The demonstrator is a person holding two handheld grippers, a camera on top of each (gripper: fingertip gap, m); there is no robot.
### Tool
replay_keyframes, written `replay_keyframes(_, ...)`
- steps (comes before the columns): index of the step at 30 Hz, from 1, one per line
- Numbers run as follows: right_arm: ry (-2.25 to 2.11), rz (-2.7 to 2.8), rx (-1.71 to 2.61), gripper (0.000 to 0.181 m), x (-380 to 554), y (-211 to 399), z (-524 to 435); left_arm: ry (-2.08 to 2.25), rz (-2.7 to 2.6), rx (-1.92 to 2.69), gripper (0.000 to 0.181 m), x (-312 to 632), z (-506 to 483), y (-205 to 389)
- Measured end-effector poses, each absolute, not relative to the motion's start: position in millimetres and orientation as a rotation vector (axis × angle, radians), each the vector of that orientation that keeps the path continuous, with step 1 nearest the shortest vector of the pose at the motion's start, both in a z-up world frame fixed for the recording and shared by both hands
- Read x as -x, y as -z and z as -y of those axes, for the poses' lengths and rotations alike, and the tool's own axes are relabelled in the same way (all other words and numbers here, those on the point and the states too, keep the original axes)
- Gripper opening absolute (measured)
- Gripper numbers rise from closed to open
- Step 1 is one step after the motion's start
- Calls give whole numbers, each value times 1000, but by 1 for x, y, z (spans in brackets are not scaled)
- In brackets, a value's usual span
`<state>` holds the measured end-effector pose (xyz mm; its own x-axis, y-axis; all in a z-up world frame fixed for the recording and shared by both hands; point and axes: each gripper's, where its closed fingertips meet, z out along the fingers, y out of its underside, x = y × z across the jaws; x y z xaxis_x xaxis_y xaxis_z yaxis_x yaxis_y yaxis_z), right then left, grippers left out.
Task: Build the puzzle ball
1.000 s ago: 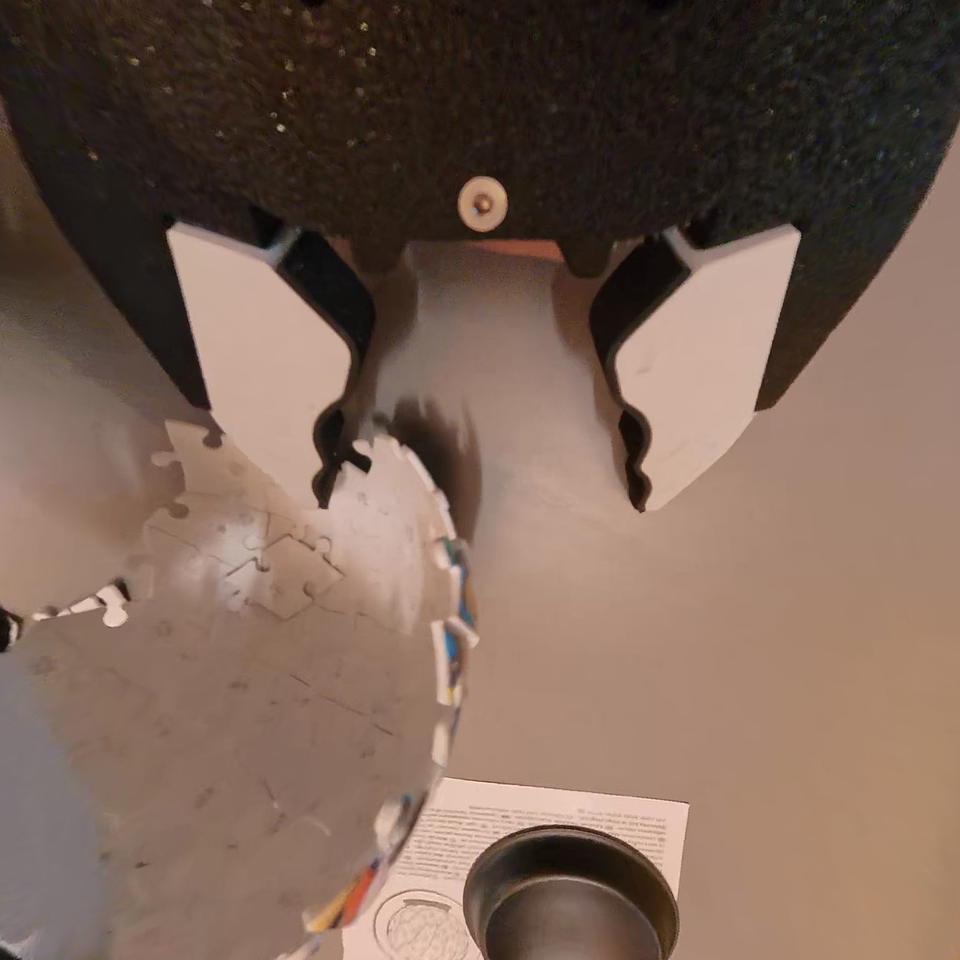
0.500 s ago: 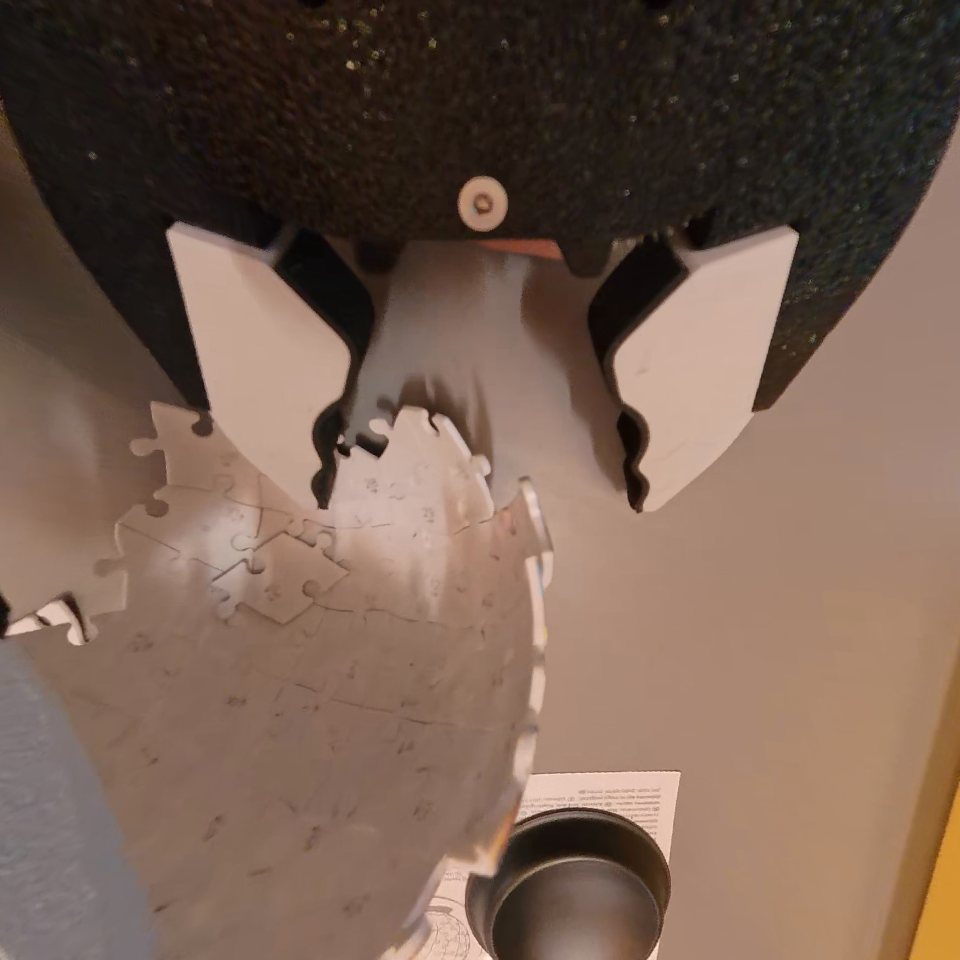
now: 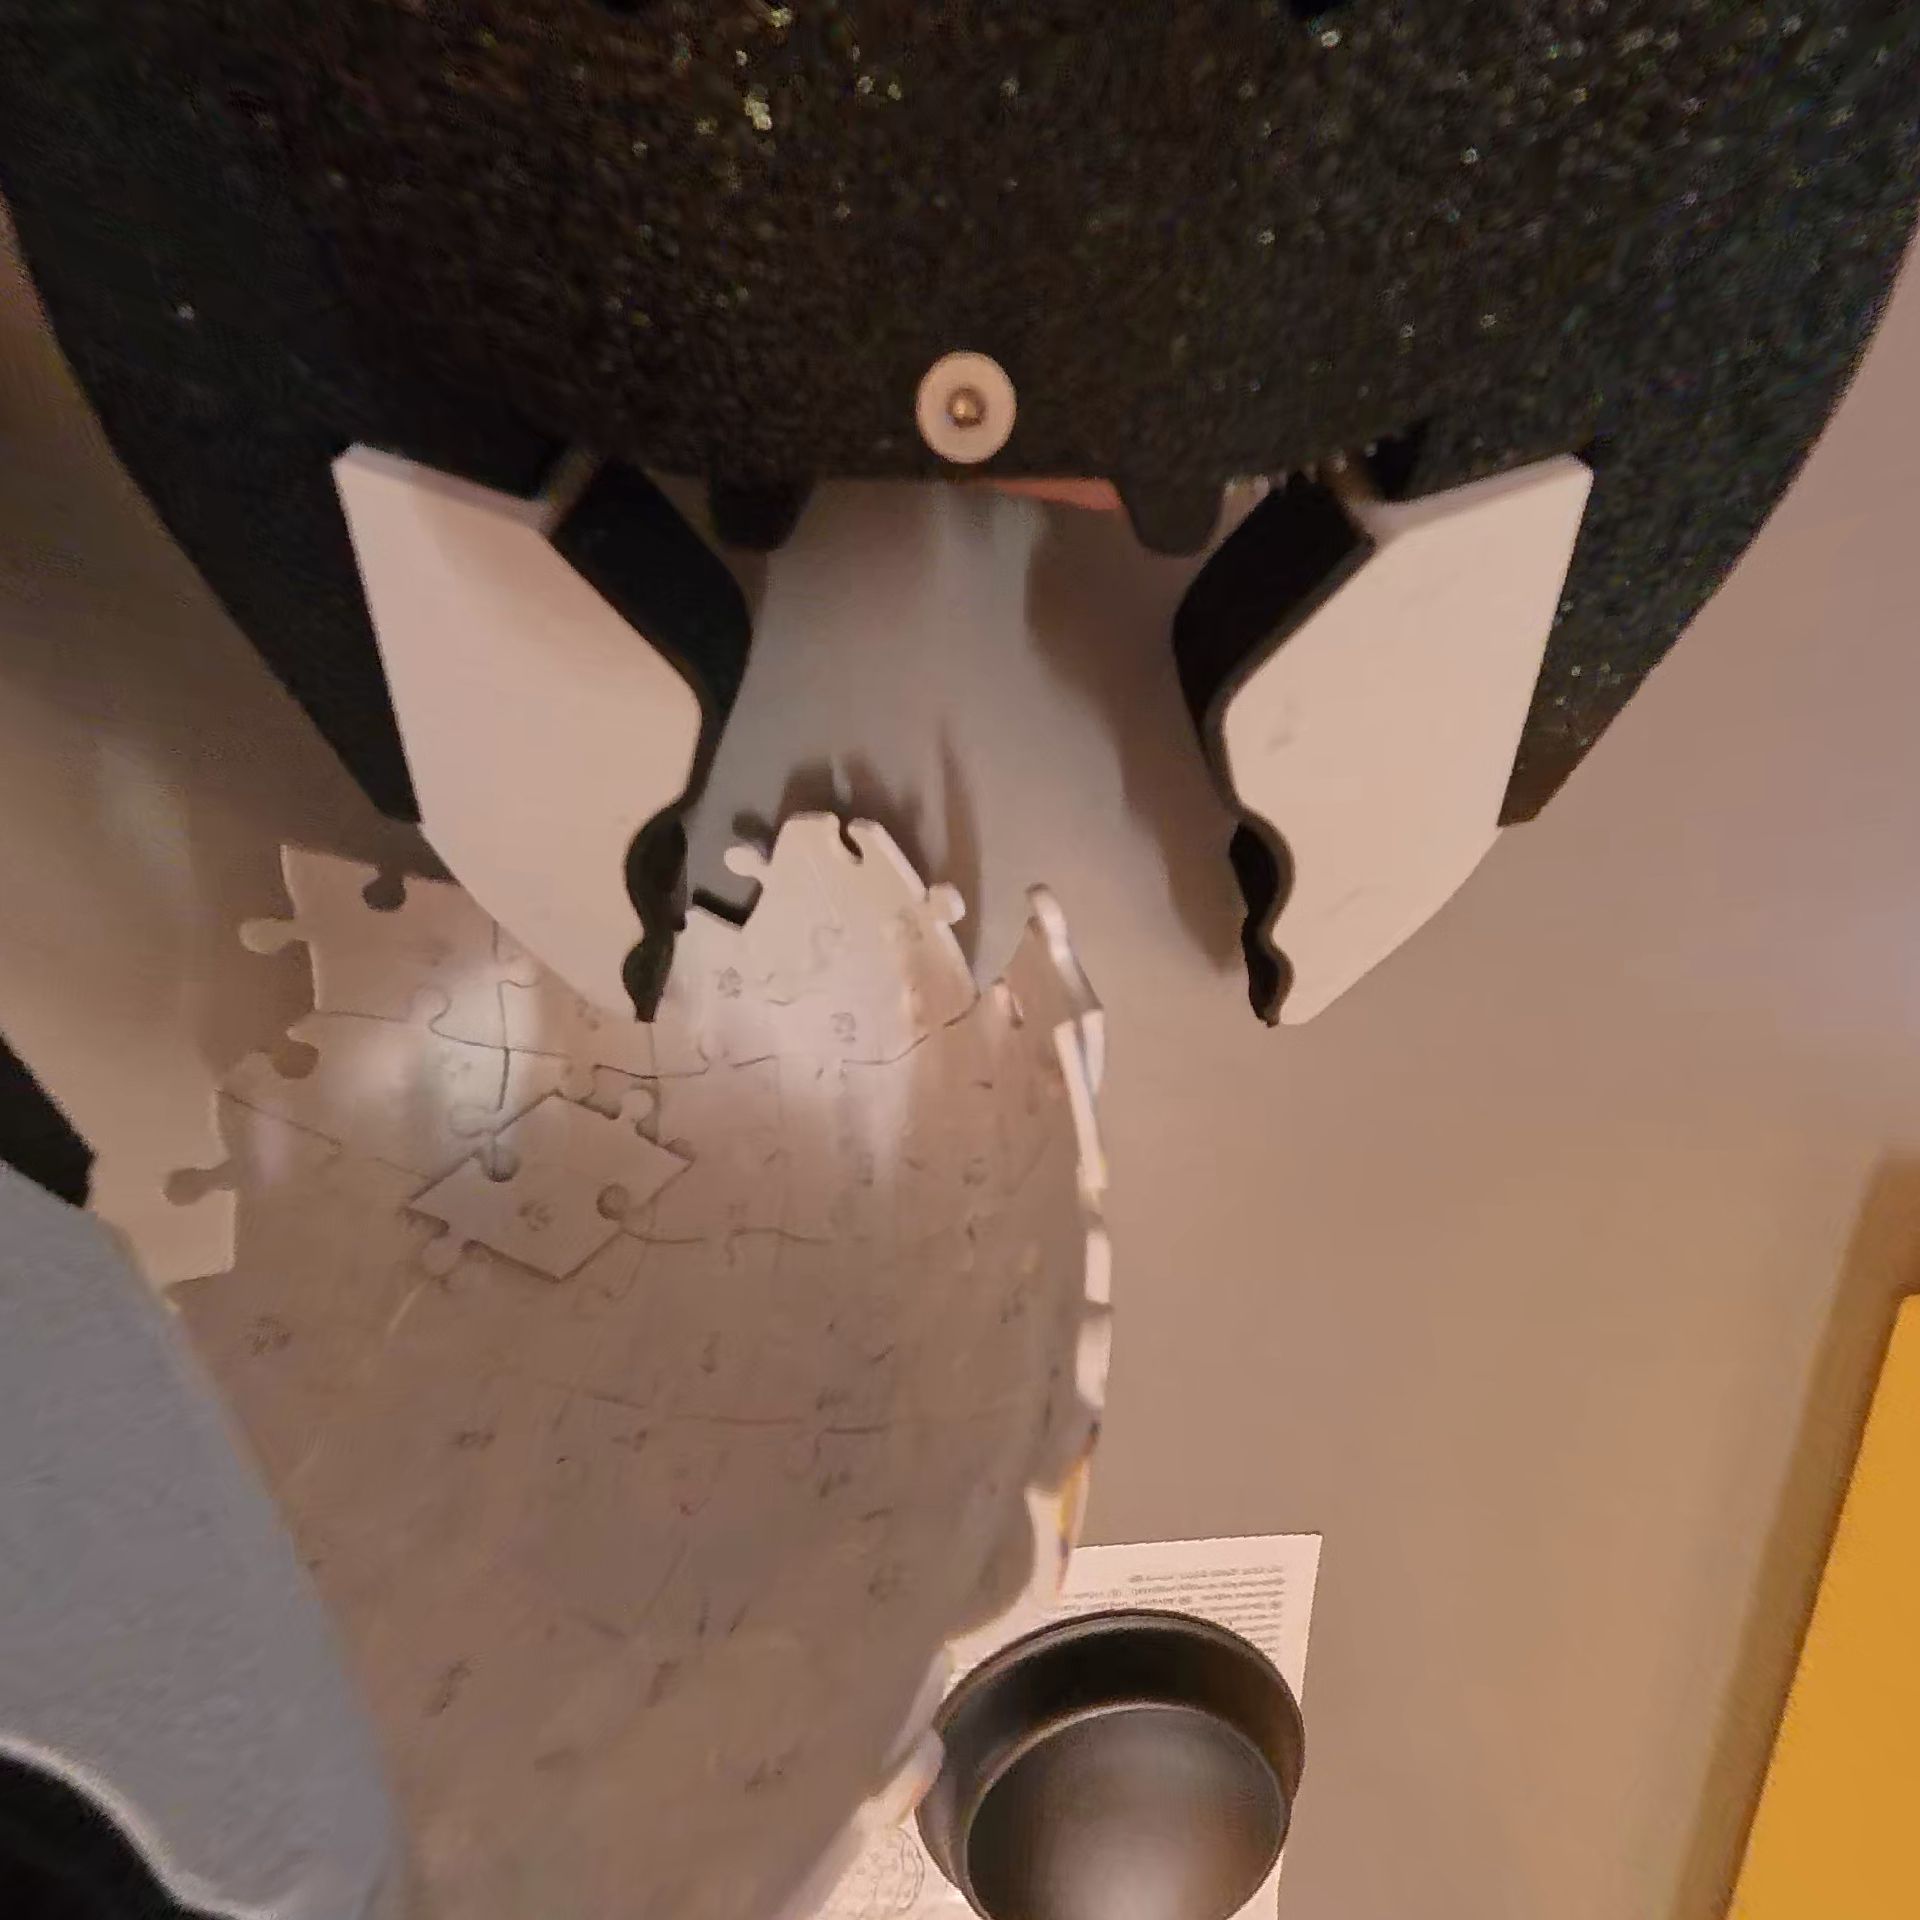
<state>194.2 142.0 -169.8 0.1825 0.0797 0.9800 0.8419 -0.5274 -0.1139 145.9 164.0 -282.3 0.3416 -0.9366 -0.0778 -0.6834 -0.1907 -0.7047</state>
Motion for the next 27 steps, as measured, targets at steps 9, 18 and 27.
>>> replay_keyframes(9,1427,886,1730,8,-186,168,-140,491,-1469,1876,79,-150,-151,280)
replay_keyframes(18,1443,857,1668,7,-186,166,-130,598,-1362,1944,81,-145,-157,273)
replay_keyframes(27,1465,860,1631,7,-182,166,-129,513,-1393,1938,82,-141,-150,278)
